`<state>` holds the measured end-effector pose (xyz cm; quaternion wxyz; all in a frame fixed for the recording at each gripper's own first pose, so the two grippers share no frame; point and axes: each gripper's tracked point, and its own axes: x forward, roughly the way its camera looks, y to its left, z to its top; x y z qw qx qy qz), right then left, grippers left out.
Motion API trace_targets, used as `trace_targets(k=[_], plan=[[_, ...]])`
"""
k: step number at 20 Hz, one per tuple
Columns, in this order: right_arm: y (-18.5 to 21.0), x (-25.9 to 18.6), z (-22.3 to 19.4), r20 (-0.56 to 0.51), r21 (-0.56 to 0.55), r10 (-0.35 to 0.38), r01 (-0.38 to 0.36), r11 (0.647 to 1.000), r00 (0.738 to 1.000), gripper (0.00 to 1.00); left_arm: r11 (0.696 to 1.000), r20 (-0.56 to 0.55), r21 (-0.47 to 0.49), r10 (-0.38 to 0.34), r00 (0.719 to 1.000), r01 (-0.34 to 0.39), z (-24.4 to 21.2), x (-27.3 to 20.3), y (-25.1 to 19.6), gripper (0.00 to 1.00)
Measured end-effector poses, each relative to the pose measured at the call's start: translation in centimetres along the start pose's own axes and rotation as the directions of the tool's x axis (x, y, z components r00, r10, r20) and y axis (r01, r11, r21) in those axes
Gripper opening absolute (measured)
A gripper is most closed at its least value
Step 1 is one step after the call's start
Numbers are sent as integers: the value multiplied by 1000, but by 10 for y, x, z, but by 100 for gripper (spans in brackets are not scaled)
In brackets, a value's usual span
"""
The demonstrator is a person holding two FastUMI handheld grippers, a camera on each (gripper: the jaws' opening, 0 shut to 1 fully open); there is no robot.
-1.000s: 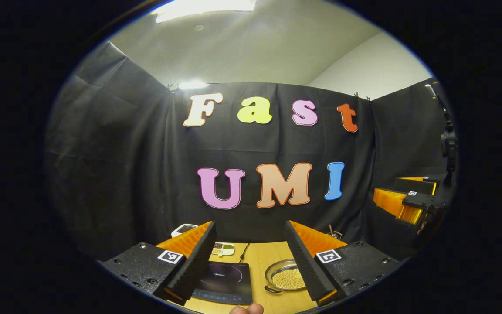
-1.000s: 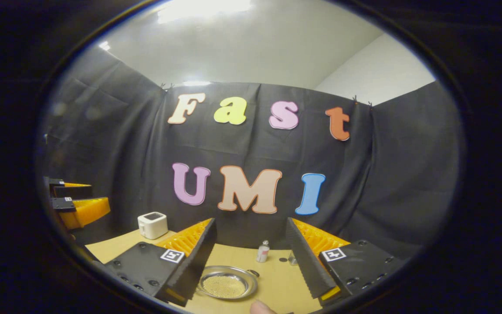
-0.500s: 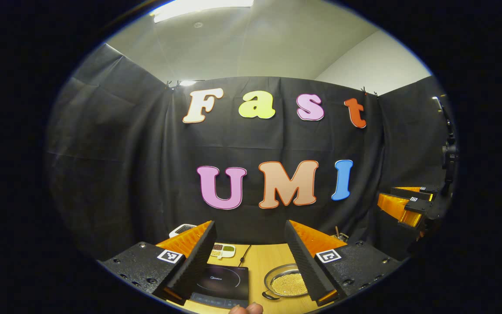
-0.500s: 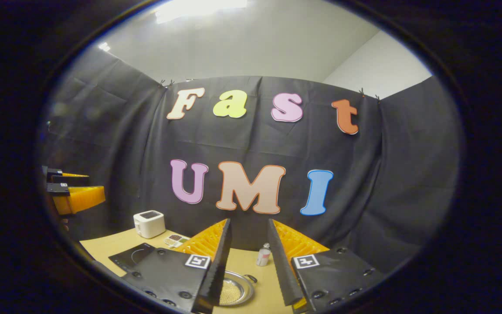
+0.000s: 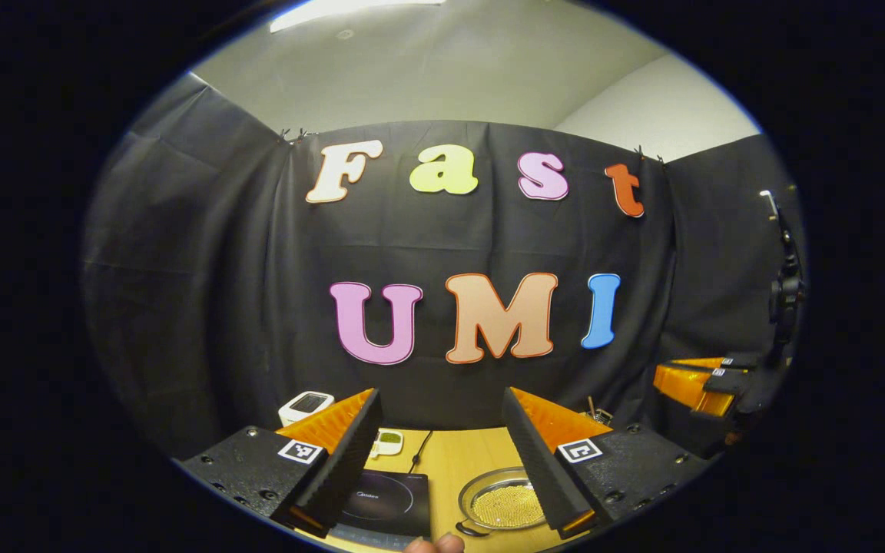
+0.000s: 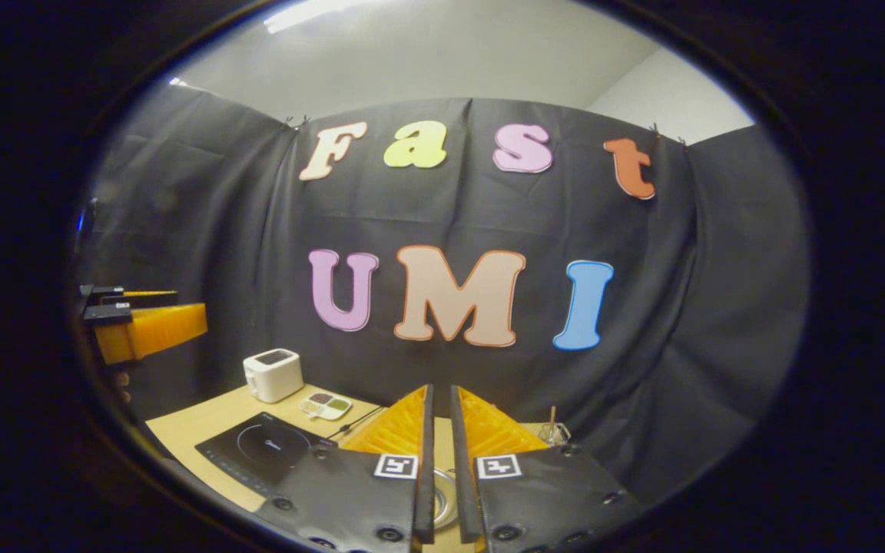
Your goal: First push the handle of the pot to place it horizontally, then grasp the pot with both hands and set it on the induction cooktop.
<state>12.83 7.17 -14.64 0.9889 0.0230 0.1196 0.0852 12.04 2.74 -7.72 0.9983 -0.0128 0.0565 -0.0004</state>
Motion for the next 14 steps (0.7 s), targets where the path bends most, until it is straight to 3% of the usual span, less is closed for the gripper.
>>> trace_targets(k=[1, 4, 9, 14], plan=[[13, 6, -2, -20, 23, 17, -16, 1000, 1000, 10, 1000, 0, 2, -13, 1000, 13, -4, 7, 6, 93], [49, 18, -37, -134, 122, 64, -48, 991, 989, 0, 1000, -8, 24, -16, 1000, 16, -12, 28, 35, 92], [61, 40, -88, -267, 173, -45, 93, 980, 963, 3, 996, -3, 37, -82, 997, 82, -38, 51, 65, 96], [91, 48, -143, -372, 237, -79, 177, 955, 925, 2, 991, -47, 20, -132, 990, 133, -79, 65, 89, 96]])
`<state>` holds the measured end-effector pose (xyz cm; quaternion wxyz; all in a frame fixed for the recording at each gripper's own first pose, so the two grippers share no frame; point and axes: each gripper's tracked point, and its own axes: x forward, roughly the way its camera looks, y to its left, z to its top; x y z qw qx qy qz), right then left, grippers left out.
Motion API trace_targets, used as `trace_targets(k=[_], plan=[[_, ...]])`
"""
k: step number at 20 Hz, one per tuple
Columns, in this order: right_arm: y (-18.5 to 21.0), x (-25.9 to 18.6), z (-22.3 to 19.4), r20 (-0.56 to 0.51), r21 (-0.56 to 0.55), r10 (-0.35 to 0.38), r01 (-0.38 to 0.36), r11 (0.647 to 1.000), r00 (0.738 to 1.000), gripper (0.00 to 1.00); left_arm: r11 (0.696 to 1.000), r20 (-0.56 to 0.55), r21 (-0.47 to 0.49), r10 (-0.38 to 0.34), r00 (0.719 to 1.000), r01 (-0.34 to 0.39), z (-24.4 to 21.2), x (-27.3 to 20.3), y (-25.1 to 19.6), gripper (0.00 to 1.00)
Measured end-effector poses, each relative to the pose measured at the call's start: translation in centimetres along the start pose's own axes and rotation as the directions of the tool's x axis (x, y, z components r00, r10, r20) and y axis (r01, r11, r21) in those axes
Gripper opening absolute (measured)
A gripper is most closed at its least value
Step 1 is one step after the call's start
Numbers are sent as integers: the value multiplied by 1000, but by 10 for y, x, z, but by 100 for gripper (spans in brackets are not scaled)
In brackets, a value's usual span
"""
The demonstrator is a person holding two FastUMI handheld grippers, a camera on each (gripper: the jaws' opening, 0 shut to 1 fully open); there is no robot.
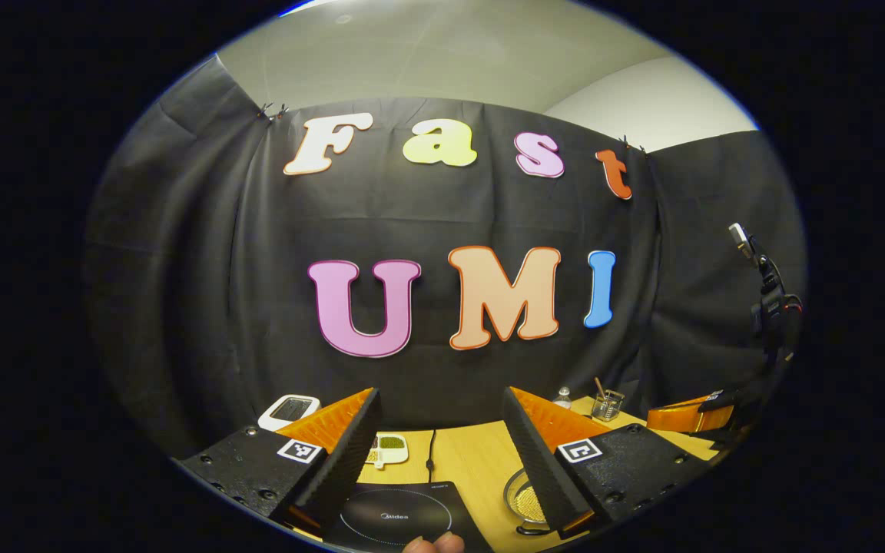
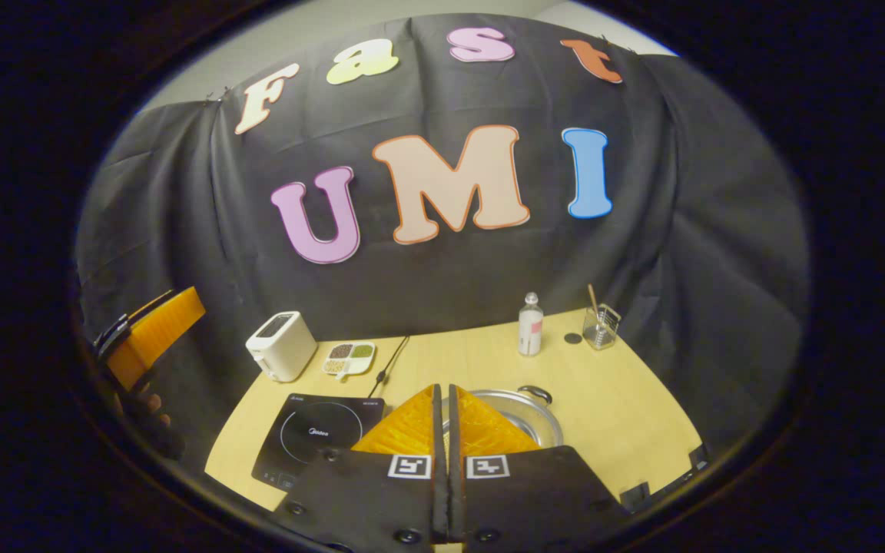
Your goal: First push the handle of the pot to place it horizontally, then grasp the pot with both hands and set it on the induction cooktop.
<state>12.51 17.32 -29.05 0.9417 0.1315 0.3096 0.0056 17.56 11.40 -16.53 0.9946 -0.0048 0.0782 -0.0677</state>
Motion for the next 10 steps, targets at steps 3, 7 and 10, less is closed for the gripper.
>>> trace_targets(k=[3, 7, 10], plan=[[7, 14, -32, -55, 36, -23, 25, 999, 998, 2, 1000, -33, -16, -11, 999, 10, -15, 2, 17, 96], [5, 32, -84, -163, 80, -48, 62, 995, 985, 2, 1000, -46, -16, -4, 999, 3, -35, 4, 37, 96], [-2, 39, -122, -243, 105, -72, 100, 989, 967, 2, 999, -61, -45, 16, 998, -19, -45, 1, 52, 96]])
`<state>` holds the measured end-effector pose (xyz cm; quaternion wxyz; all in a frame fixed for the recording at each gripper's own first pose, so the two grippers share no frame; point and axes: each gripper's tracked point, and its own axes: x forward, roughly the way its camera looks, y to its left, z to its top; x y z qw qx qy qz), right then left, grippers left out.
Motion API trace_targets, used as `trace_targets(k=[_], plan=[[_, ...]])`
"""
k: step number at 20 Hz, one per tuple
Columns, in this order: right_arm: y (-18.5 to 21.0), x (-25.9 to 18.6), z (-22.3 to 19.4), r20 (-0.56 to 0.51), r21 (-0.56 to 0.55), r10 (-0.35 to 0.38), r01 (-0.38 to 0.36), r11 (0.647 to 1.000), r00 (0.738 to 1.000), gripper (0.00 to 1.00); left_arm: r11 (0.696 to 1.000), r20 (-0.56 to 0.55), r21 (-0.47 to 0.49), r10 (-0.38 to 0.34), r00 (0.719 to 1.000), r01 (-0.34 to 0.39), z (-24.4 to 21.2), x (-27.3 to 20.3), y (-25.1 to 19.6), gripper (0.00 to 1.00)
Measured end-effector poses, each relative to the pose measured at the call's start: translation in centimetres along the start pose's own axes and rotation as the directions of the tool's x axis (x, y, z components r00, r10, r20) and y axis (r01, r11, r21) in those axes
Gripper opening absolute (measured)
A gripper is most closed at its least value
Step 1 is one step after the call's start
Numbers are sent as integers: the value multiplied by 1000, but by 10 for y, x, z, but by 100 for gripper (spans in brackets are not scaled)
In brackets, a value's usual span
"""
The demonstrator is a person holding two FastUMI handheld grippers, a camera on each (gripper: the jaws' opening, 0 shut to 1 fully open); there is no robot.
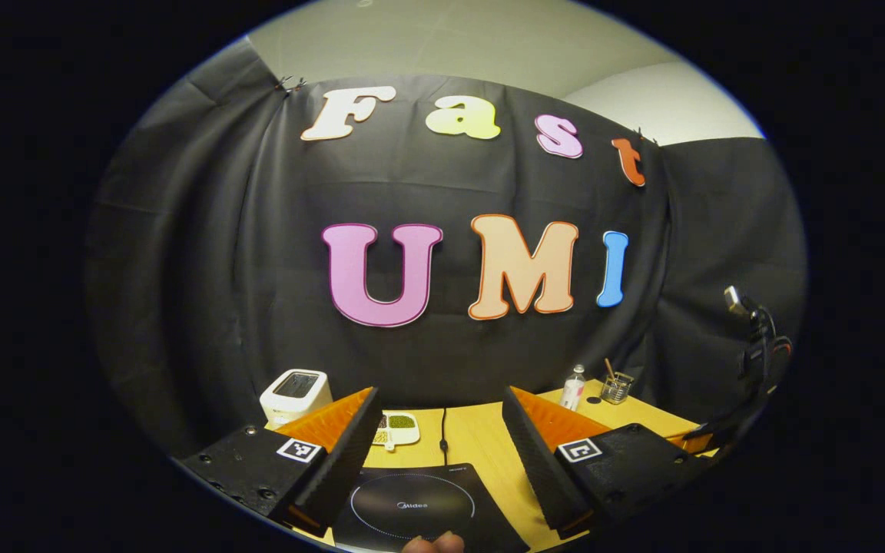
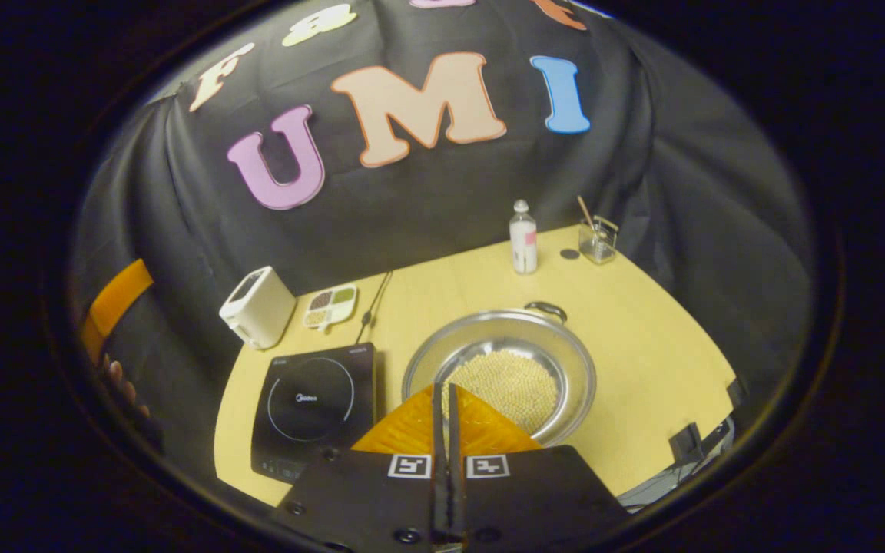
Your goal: First push the handle of the pot to place it horizontally, then grasp the pot with both hands and set it on the induction cooktop.
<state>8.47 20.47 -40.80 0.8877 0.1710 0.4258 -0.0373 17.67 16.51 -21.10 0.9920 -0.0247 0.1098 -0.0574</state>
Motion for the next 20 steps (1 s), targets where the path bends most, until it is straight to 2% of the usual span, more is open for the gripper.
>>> trace_targets(k=[3, 4, 7, 10, 11, 17, 20], plan=[[-5, 18, -38, -83, 57, -18, 23, 998, 996, 3, 1000, -9, 4, 19, 1000, -19, -8, -4, 14, 96], [-8, 23, -52, -111, 53, -27, 33, 998, 993, 0, 1000, -11, 10, 29, 1000, -29, -9, -5, 20, 96], [-11, 35, -80, -172, 34, -51, 58, 998, 984, 3, 999, -21, 8, 54, 998, -54, -16, -9, 36, 96], [-14, 45, -96, -209, 49, -63, 75, 996, 976, 0, 998, -35, 2, 61, 998, -61, -22, -9, 42, 96], [-15, 49, -102, -220, 50, -71, 83, 995, 973, 3, 998, -35, 3, 61, 998, -61, -23, -9, 43, 96], [-25, 59, -136, -294, 2, -123, 130, 992, 948, 3, 998, -31, 11, 58, 998, -57, -23, -6, 46, 96], [-20, 60, -140, -307, -4, -123, 128, 992, 944, 3, 998, -31, 15, 58, 998, -57, -23, -6, 48, 96]])
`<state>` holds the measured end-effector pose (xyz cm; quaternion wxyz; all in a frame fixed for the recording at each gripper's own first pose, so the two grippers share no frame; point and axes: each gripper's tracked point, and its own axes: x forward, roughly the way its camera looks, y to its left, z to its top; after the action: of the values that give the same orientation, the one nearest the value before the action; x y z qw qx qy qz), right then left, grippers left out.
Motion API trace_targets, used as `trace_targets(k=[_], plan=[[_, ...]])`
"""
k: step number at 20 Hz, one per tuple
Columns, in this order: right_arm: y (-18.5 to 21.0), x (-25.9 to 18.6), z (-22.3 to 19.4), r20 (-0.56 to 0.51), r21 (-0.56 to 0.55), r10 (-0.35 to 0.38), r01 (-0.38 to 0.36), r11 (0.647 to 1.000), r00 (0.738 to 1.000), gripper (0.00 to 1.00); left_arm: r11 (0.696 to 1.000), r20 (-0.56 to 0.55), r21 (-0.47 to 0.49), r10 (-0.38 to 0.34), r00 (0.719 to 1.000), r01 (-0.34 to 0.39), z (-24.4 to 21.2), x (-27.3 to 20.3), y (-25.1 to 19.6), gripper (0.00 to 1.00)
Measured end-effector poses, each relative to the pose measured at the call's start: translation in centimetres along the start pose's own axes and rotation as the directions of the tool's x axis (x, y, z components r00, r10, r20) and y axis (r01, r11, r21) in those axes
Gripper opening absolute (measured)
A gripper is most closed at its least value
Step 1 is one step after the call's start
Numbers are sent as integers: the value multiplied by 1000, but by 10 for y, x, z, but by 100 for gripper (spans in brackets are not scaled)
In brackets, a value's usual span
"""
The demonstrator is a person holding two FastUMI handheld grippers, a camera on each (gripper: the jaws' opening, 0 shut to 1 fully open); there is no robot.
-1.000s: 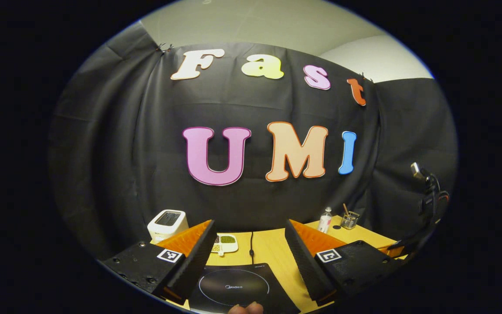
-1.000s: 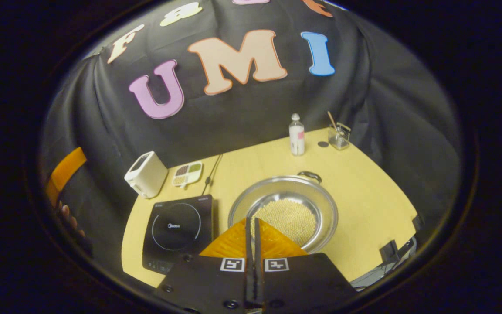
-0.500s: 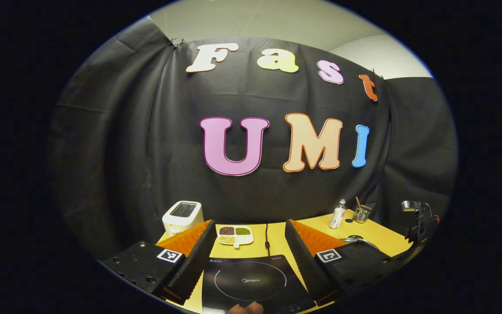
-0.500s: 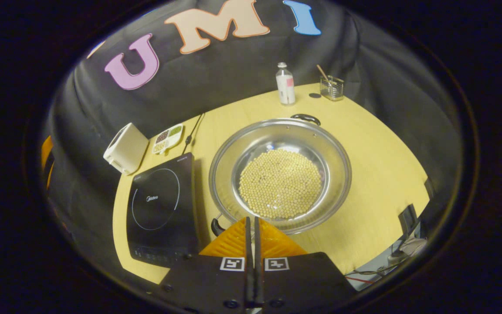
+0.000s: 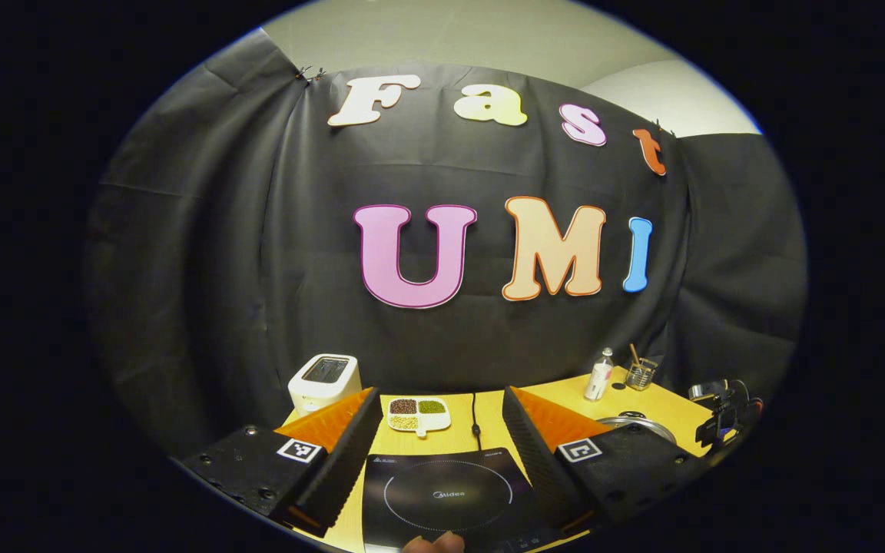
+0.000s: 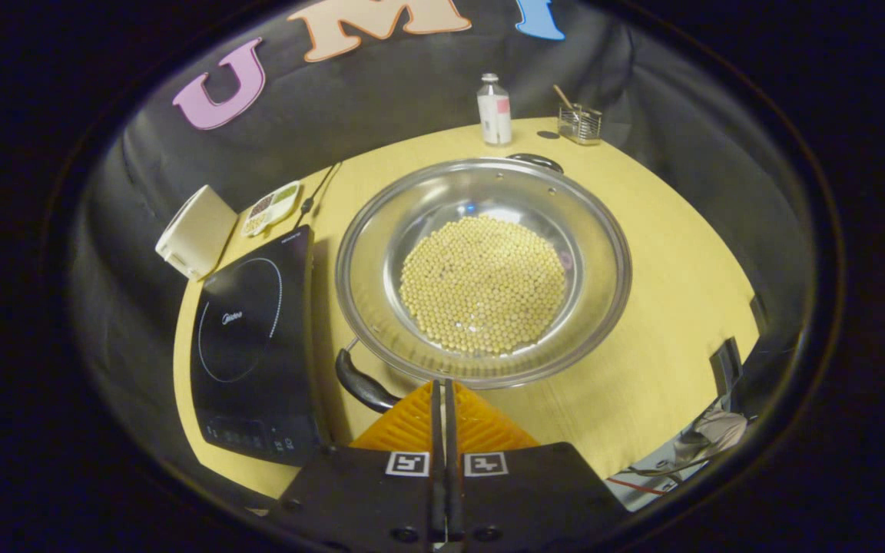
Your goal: First push the handle of the pot to place it horizontally, then grasp the pot with both hands and set it on the induction cooktop.
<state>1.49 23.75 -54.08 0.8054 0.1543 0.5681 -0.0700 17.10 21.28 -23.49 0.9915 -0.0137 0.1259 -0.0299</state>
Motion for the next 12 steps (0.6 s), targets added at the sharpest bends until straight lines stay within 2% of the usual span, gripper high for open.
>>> trace_targets(k=[1, 2, 5, 6, 7, 8, 12], plan=[[2, -1, -2, -6, -8, 1, -1, 1000, 1000, 0, 1000, -1, 1, 0, 1000, 0, 0, -1, 1, 96], [4, -1, -4, -11, -19, -1, 0, 1000, 1000, 2, 1000, -1, 1, 1, 1000, -1, 0, -1, 2, 96], [-1, 10, -14, -51, -16, -39, 38, 999, 998, 0, 1000, -13, 0, 7, 1000, -7, -5, -1, 6, 96], [0, 13, -15, -57, 3, -41, 41, 999, 998, 3, 1000, -15, 5, 11, 1000, -11, -5, -1, 9, 96], [4, 14, -14, -55, 29, -26, 28, 999, 998, 0, 1000, -10, 8, 13, 1000, -13, -3, -2, 11, 96], [9, 15, -13, -57, 48, -15, 17, 999, 998, 3, 1000, -5, 10, 15, 1000, -15, -1, -4, 12, 96], [25, 19, -12, -59, 53, -4, 7, 999, 998, 0, 1000, -9, 9, 17, 1000, -17, -5, -4, 14, 96]])
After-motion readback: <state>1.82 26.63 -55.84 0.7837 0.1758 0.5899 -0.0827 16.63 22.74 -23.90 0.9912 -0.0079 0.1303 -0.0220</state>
